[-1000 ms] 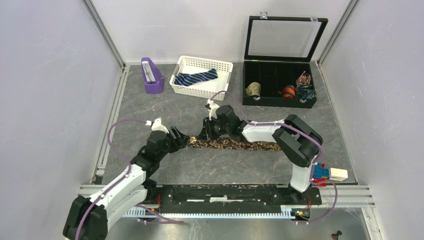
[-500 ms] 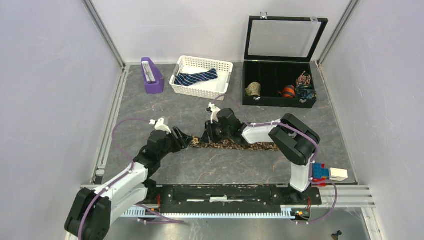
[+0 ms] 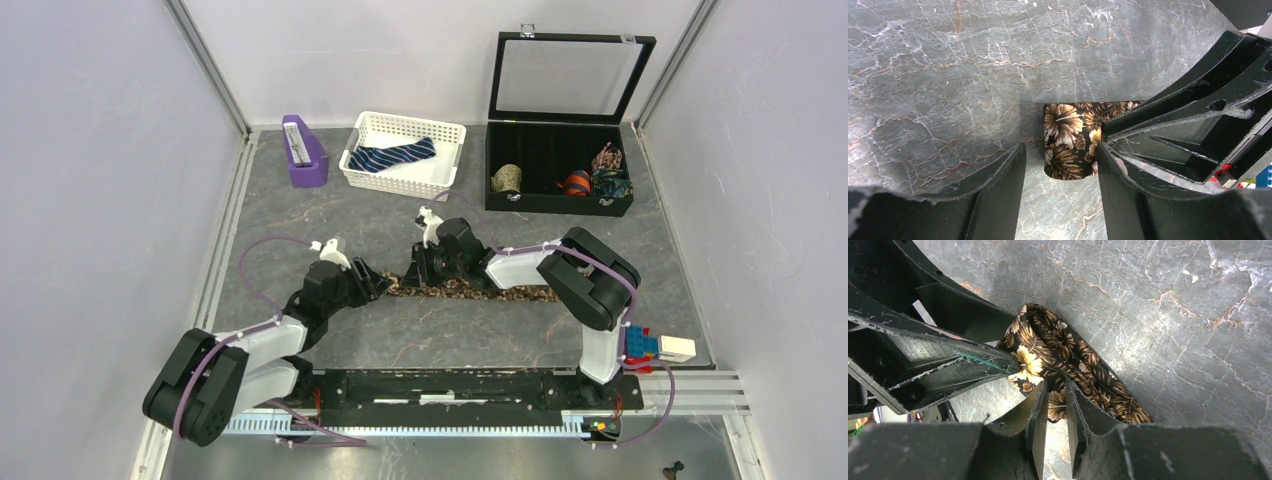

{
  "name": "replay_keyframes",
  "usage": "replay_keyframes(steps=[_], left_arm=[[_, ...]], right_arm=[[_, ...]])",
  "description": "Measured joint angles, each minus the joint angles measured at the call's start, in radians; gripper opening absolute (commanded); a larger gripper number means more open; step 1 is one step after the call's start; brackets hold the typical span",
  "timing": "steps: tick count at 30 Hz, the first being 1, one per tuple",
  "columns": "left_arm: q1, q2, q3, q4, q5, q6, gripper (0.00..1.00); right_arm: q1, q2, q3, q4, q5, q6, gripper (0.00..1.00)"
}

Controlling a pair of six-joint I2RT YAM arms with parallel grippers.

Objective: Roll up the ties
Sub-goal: Roll the tie at the center of the board.

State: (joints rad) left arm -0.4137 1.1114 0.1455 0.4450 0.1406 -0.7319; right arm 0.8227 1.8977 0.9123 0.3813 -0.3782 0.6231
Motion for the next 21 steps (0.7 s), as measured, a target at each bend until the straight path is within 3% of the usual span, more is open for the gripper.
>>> replay_keyframes(steps=[15, 18, 21], left_arm=[[0.0, 0.144, -0.042, 0.24, 0.05, -0.012, 0.45], [0.002, 0.188, -0.05, 0.307, 0.069, -0.013, 0.39], [0.002, 0.234, -0.055, 0.37, 0.084, -0.015, 0.26]], right_arm=[[-0.001, 0.0, -0.01, 0.014, -0.005, 0.0, 0.25], [-0.001, 0.0, -0.01, 0.014, -0.005, 0.0, 0.25], [-0.001, 0.002, -0.01, 0.014, -0.005, 0.0, 0.25]])
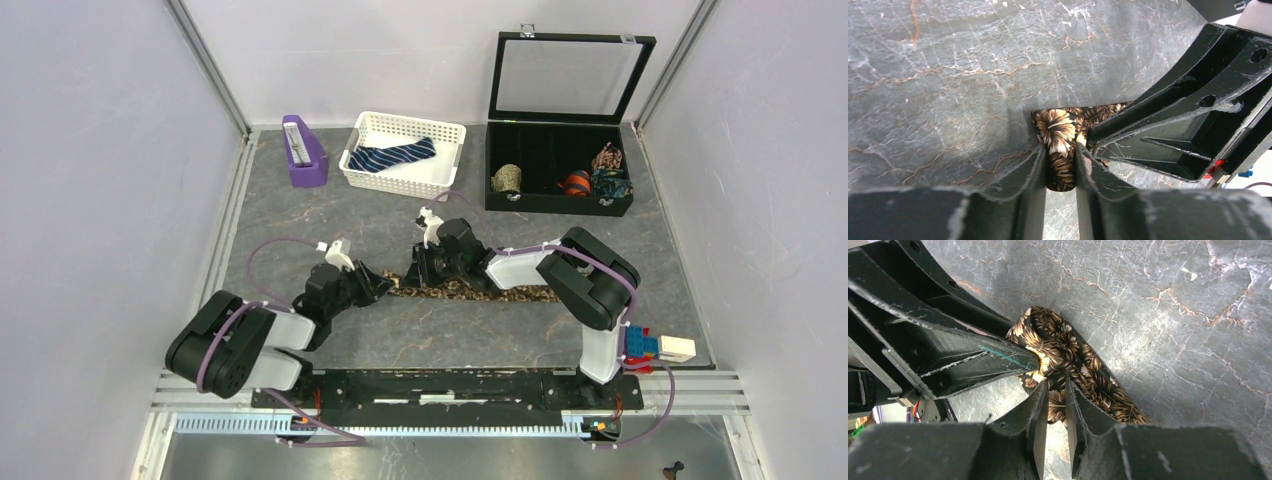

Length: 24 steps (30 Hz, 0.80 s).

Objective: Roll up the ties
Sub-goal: Roll the tie at the center of the board.

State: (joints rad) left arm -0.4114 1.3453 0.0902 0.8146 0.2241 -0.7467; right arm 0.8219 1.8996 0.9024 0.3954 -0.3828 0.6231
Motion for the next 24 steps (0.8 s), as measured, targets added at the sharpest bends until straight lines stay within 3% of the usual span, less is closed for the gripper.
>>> replay_keyframes(steps=[4, 11, 24], left_arm=[[0.0, 0.053, -0.002, 0.077, 0.021, -0.008, 0.14], [0.0, 0.046, -0.003, 0.09, 0.03, -0.011, 0.05], [-0.023, -0.372, 0.07, -0.365, -0.116, 0.069, 0.02]], right_arm=[[-0.001, 0.0, 0.0, 0.0, 0.0, 0.0, 0.25], [-0.003, 0.0, 0.0, -0.001, 0.0, 0.0, 0.3], [-0.003, -0.018, 0.001, -0.013, 0.002, 0.002, 0.3]])
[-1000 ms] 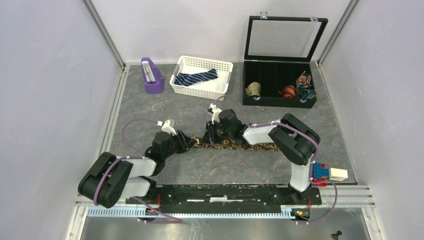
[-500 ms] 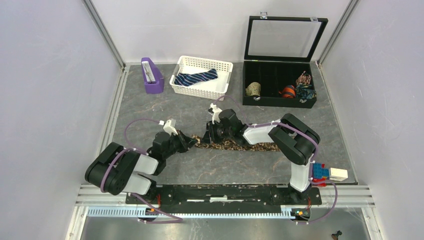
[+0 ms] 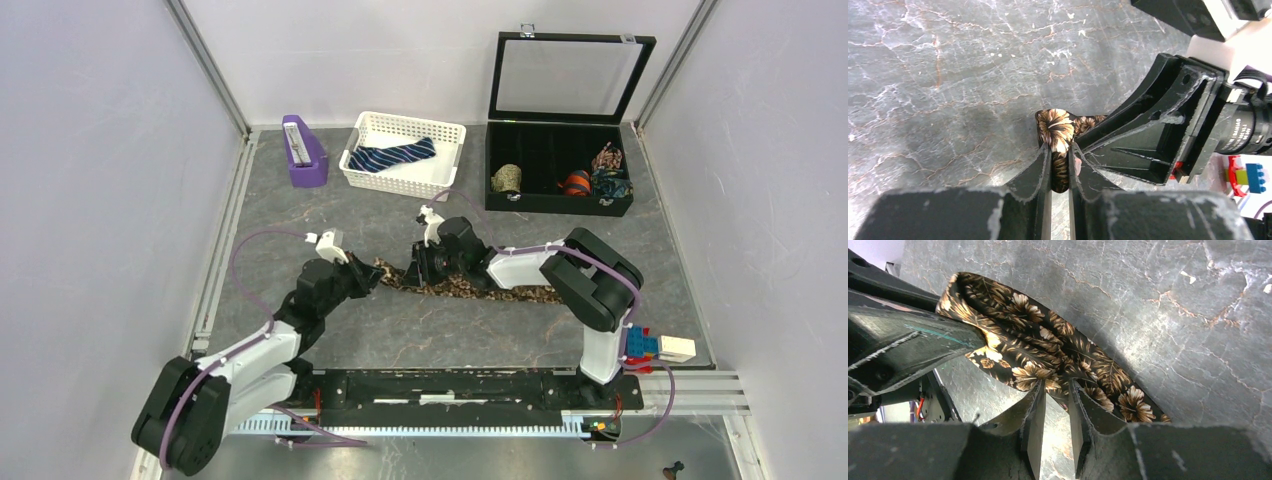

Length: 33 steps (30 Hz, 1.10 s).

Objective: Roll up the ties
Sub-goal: Roll the tie at the center of the board.

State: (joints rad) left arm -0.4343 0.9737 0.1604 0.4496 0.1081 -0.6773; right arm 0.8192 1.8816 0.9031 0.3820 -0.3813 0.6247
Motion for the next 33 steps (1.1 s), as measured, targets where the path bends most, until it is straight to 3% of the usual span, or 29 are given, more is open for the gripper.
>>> replay_keyframes(steps=[11, 33], left_arm=[[-0.023, -0.056, 0.062, -0.211, -0.122, 0.044, 0.02], [-0.048, -0.053, 0.192, -0.406, -0.317, 0.137, 0.02]], right_arm=[[0.026, 0.041, 0.11, 0.005, -0.002, 0.025, 0.29], [0.058, 0.233, 0.297, 0.064, -0.02, 0.105, 0.27]])
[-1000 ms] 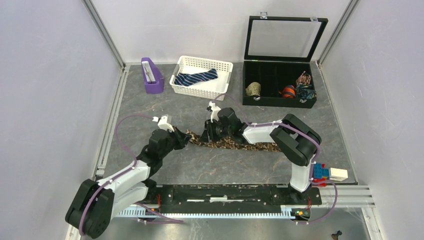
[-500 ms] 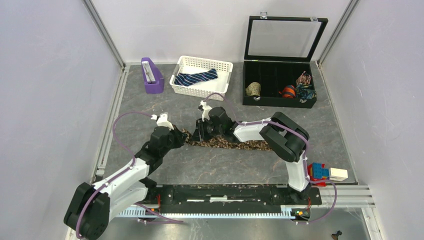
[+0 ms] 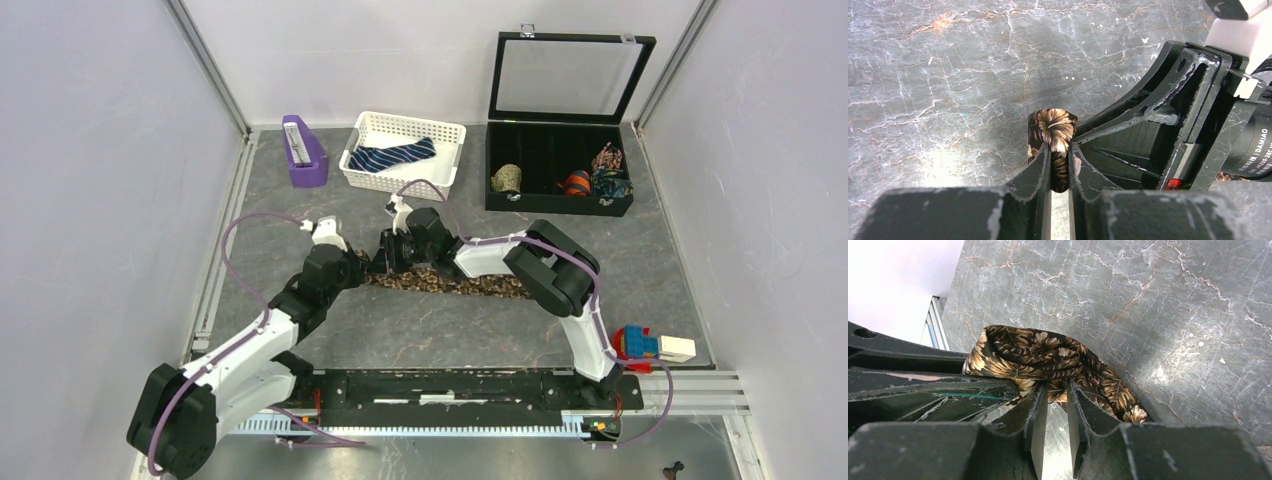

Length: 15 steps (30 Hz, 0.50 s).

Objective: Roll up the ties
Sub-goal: Roll the tie at the center of the board.

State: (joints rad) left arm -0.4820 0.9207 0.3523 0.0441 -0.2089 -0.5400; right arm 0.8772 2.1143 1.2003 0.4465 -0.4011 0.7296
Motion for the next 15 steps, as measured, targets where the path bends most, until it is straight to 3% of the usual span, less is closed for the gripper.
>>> replay_keyframes(steps=[7, 15], left_arm=[[-0.083, 0.085, 0.019, 0.011, -0.106, 0.02, 0.02], [-0.241, 0.25, 0.094, 0.006, -0.275, 0.046, 0.02]], right_arm=[[-0.011, 0.0, -0.014, -0.001, -0.002, -0.013, 0.27], [-0.064, -0.079, -0.173, 0.015, -0.024, -0.035, 0.27]])
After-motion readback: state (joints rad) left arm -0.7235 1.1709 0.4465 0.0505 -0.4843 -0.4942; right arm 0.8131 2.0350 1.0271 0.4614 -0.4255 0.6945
